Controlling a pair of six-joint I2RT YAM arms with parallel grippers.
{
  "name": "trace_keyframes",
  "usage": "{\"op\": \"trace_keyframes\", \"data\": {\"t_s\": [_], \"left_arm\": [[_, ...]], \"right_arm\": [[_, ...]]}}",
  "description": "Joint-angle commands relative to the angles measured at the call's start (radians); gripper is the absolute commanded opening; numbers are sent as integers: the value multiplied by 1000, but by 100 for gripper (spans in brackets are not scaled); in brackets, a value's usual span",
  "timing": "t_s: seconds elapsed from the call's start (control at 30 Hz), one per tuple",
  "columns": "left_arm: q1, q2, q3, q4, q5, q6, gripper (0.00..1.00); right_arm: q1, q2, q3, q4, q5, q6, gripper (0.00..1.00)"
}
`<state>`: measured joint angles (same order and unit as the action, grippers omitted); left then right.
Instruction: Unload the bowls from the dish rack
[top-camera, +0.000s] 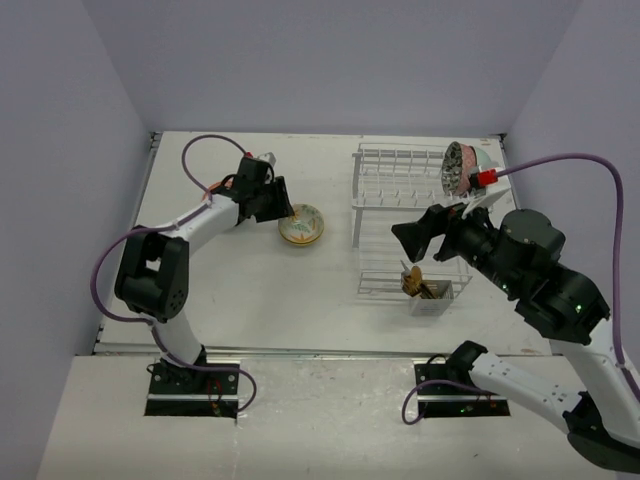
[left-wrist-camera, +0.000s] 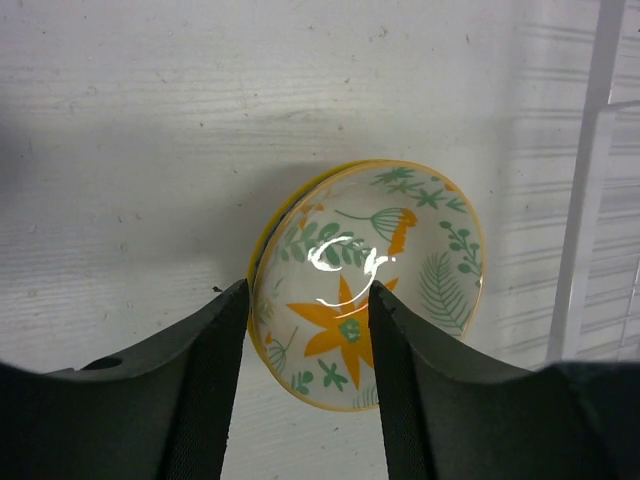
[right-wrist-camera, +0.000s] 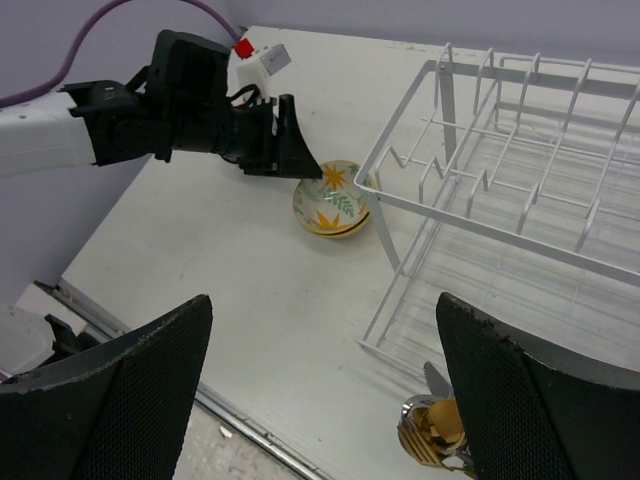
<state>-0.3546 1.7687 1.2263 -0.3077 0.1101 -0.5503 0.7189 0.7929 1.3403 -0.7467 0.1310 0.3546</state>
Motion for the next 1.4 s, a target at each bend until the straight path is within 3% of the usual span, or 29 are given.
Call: {"op": "trace_keyframes", "data": {"t_s": [0.0,0.1,0.17,0.27,0.33,0.5,0.63,0.8,1.03,1.37], "left_arm": [[5,-100,-28,32,-4,-8,54],[5,-150,-62,25,-20,-2,55],[5,-193,-73,4,-41,6,61],[5,-281,-96,-31,-81,21,79],[5,-365,-111,-60,-104,41,100],[0,-552,-145,-158,-148,99,100],[-1,-747,-211,-209,-159,151,100],[-1,-882,-283,-235,-115,207,100],[-1,-902,-369,-231,-135,248,100],[-1,-976,-413,-203,-128,248,100]], "right_arm": [[1,35,19,18,53,-23,93],[-1,71,45,4,161,-35,93],[-9,136,94,-34,260,-45,93],[-41,234,181,-94,396,-80,91],[-61,276,241,-121,505,-104,88],[-96,408,330,-137,688,-253,88],[-168,509,404,-138,740,-335,70],[-226,640,500,-137,820,-408,61],[-228,746,534,-135,892,-453,52],[-227,773,405,-36,953,-493,41]]}}
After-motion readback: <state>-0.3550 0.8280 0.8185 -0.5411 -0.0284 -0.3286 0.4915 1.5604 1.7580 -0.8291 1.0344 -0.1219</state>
